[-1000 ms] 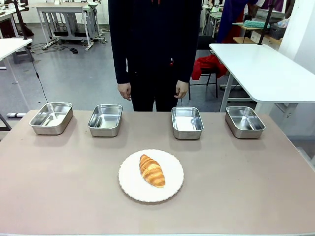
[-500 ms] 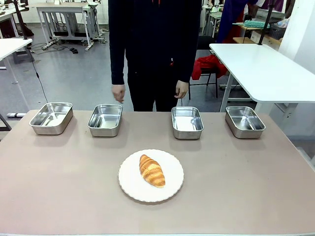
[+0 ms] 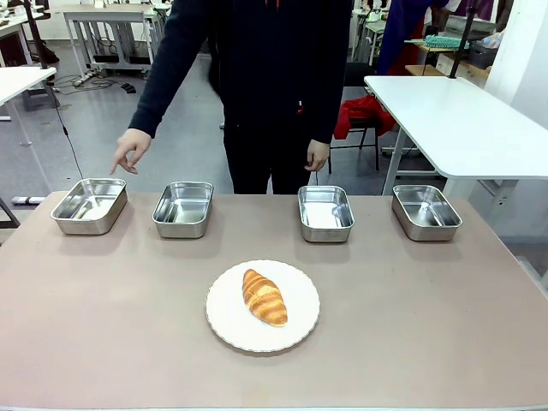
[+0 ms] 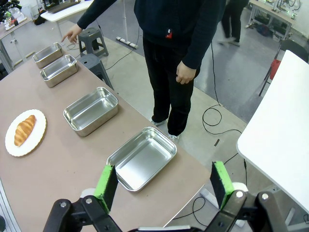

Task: Place the bread in the container.
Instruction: Place the Butter Roll into the Airtight Container indicated by the human.

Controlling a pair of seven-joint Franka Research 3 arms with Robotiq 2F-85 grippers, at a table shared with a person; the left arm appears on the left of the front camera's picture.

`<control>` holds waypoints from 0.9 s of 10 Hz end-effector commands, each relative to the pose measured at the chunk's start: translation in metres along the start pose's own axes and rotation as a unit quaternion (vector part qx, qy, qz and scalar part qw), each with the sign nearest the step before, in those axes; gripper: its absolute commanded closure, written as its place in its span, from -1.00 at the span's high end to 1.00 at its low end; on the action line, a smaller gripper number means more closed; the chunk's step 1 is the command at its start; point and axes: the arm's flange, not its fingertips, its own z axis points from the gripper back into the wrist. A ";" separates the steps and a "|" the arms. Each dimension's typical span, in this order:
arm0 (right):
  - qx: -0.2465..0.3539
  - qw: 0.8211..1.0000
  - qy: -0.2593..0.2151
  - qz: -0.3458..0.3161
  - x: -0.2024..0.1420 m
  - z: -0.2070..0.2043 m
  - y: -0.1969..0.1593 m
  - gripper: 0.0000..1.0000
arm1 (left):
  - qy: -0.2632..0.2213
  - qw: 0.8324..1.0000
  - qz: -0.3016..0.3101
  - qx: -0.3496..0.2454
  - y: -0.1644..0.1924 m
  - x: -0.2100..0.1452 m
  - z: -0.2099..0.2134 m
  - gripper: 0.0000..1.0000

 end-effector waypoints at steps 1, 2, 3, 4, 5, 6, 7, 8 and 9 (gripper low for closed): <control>0.000 1.000 -0.002 0.002 0.002 0.000 0.001 1.00 | -0.008 1.000 0.004 0.003 0.000 0.000 0.000 1.00; 0.000 1.000 -0.002 0.002 0.002 0.000 0.001 1.00 | -0.008 1.000 0.004 0.003 0.000 0.000 0.000 1.00; 0.000 1.000 -0.002 0.002 0.002 0.000 0.001 1.00 | -0.008 1.000 0.004 0.003 0.000 0.000 0.000 1.00; 0.000 1.000 -0.002 0.002 0.002 0.000 0.001 1.00 | -0.008 1.000 0.004 0.003 0.000 0.000 0.000 1.00; 0.000 1.000 -0.002 0.002 0.002 0.000 0.001 1.00 | -0.008 1.000 0.004 0.003 0.000 0.000 0.000 1.00; 0.000 1.000 -0.002 0.002 0.002 0.000 0.001 1.00 | -0.008 1.000 0.004 0.003 0.000 0.000 0.000 1.00; 0.000 1.000 -0.002 0.002 0.002 0.000 0.001 1.00 | -0.008 1.000 0.004 0.003 0.000 0.000 0.000 1.00; 0.000 1.000 -0.002 0.002 0.002 0.000 0.001 1.00 | -0.008 1.000 0.004 0.003 0.000 0.000 0.000 1.00; 0.000 1.000 -0.002 0.002 0.002 0.000 0.001 1.00 | -0.008 1.000 0.004 0.003 0.000 0.000 0.000 1.00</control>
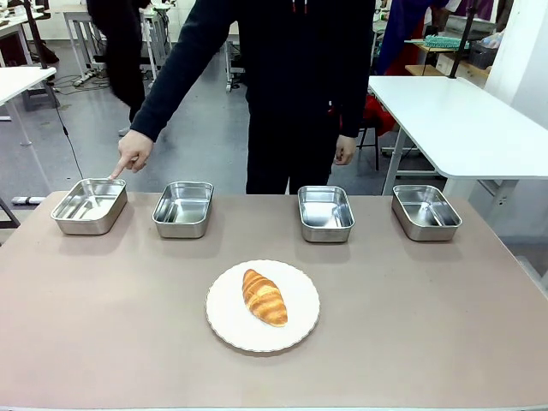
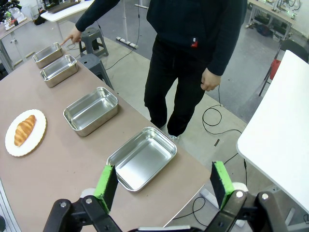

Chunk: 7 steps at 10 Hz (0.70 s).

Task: Place the bread in the container.
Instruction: Place the Butter Roll into the Airtight Container indicated by the human.

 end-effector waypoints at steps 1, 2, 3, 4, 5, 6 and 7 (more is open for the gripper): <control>0.000 1.000 -0.002 0.002 0.002 0.000 0.001 1.00 | -0.008 1.000 0.004 0.003 0.000 0.000 0.000 1.00; 0.000 1.000 -0.002 0.002 0.002 0.000 0.001 1.00 | -0.008 1.000 0.004 0.003 0.000 0.000 0.000 1.00; 0.000 1.000 -0.002 0.002 0.002 0.000 0.001 1.00 | -0.008 1.000 0.004 0.003 0.000 0.000 0.000 1.00; 0.000 1.000 -0.002 0.002 0.002 0.000 0.001 1.00 | -0.008 1.000 0.004 0.003 0.000 0.000 0.000 1.00; 0.000 1.000 -0.002 0.002 0.002 0.000 0.001 1.00 | -0.008 1.000 0.004 0.003 0.000 0.000 0.000 1.00; 0.000 1.000 -0.002 0.002 0.002 0.000 0.001 1.00 | -0.008 1.000 0.004 0.003 0.000 0.000 0.000 1.00; 0.000 1.000 -0.002 0.002 0.002 0.000 0.001 1.00 | 0.000 1.000 0.000 0.000 0.000 0.000 0.000 1.00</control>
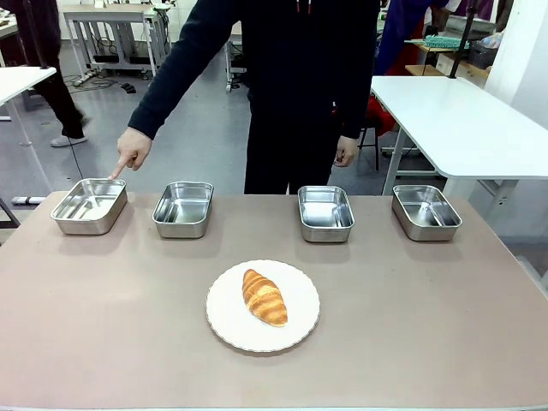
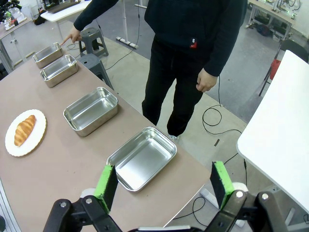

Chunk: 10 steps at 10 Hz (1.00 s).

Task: Place the bread in the container.
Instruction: Place the Butter Roll into the Airtight Container indicated by the human.

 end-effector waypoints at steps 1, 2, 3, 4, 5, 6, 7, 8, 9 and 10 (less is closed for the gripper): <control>0.000 1.000 -0.002 0.002 0.002 0.000 0.001 1.00 | 0.010 0.999 0.042 -0.009 -0.010 0.020 -0.008 1.00; 0.000 1.000 -0.002 0.002 0.002 0.000 0.001 1.00 | 0.037 0.998 0.045 -0.009 -0.028 0.037 -0.024 1.00; 0.000 1.000 -0.002 0.002 0.002 0.000 0.001 1.00 | 0.054 0.997 0.060 0.013 -0.053 0.057 -0.047 1.00; 0.000 1.000 -0.002 0.002 0.002 0.000 0.001 1.00 | 0.069 0.994 0.082 0.005 -0.075 0.072 -0.072 1.00; 0.000 1.000 -0.002 0.002 0.002 0.000 0.001 1.00 | 0.092 0.989 0.116 0.007 -0.098 0.087 -0.101 1.00; 0.000 1.000 -0.002 0.002 0.002 0.000 0.001 1.00 | 0.135 0.976 0.168 0.025 -0.119 0.100 -0.138 1.00; 0.000 1.000 -0.002 0.002 0.002 0.000 0.001 1.00 | 0.169 0.963 0.210 0.021 -0.138 0.105 -0.173 1.00; 0.000 1.000 -0.002 0.002 0.002 0.000 0.001 1.00 | 0.181 0.954 0.238 0.004 -0.157 0.106 -0.202 1.00; 0.000 1.000 -0.002 0.002 0.002 0.000 0.001 1.00 | 0.220 0.948 0.229 -0.009 -0.183 0.106 -0.240 1.00; 0.000 1.000 -0.002 0.002 0.002 0.000 0.001 1.00 | 0.243 0.939 0.241 0.007 -0.196 0.095 -0.267 1.00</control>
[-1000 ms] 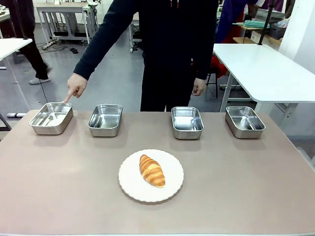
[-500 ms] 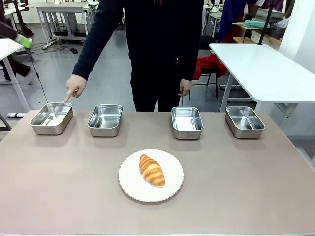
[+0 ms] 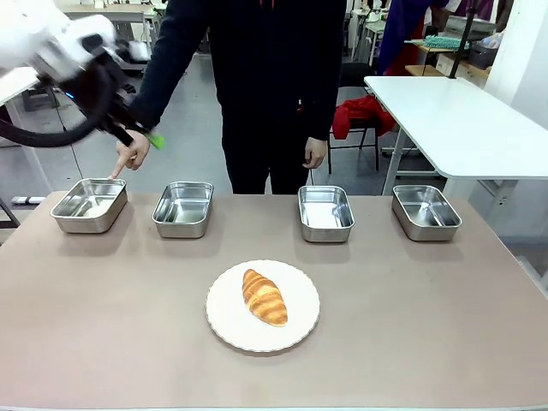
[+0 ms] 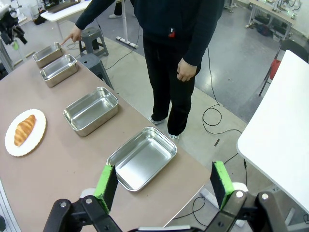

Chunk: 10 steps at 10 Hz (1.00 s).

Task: Place the bread in the container.
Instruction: Place the Butter Roll into the Airtight Container indicated by the human.

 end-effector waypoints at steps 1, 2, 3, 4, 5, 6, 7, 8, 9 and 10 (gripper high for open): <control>0.000 1.000 -0.002 0.002 0.002 0.000 0.001 1.00 | 0.039 0.999 0.020 0.017 -0.010 -0.004 -0.032 1.00; 0.000 1.000 -0.002 0.002 0.002 0.000 0.001 1.00 | 0.058 0.998 -0.019 -0.007 -0.013 -0.012 -0.034 1.00; 0.000 1.000 -0.002 0.002 0.002 0.000 0.001 1.00 | 0.027 1.000 0.011 0.000 -0.012 -0.003 -0.028 1.00; 0.000 1.000 -0.002 0.002 0.002 0.000 0.001 1.00 | 0.027 1.000 0.011 0.000 -0.012 -0.003 -0.028 1.00; 0.000 1.000 -0.002 0.002 0.002 0.000 0.001 1.00 | 0.027 1.000 0.011 0.000 -0.012 -0.003 -0.028 1.00; 0.000 1.000 -0.002 0.002 0.002 0.000 0.001 1.00 | 0.027 1.000 0.011 0.000 -0.012 -0.003 -0.028 1.00; 0.000 1.000 -0.002 0.002 0.002 0.000 0.001 1.00 | 0.034 0.999 0.008 -0.002 -0.014 -0.003 -0.036 1.00; 0.000 1.000 -0.002 0.002 0.002 0.000 0.001 1.00 | 0.033 0.999 0.021 0.037 -0.040 -0.011 -0.047 1.00; 0.000 1.000 -0.002 0.002 0.002 0.000 0.001 1.00 | 0.030 0.997 0.042 0.066 -0.068 -0.013 -0.061 1.00; 0.000 1.000 -0.002 0.002 0.002 0.000 0.001 1.00 | 0.031 0.994 0.075 0.070 -0.088 -0.014 -0.069 1.00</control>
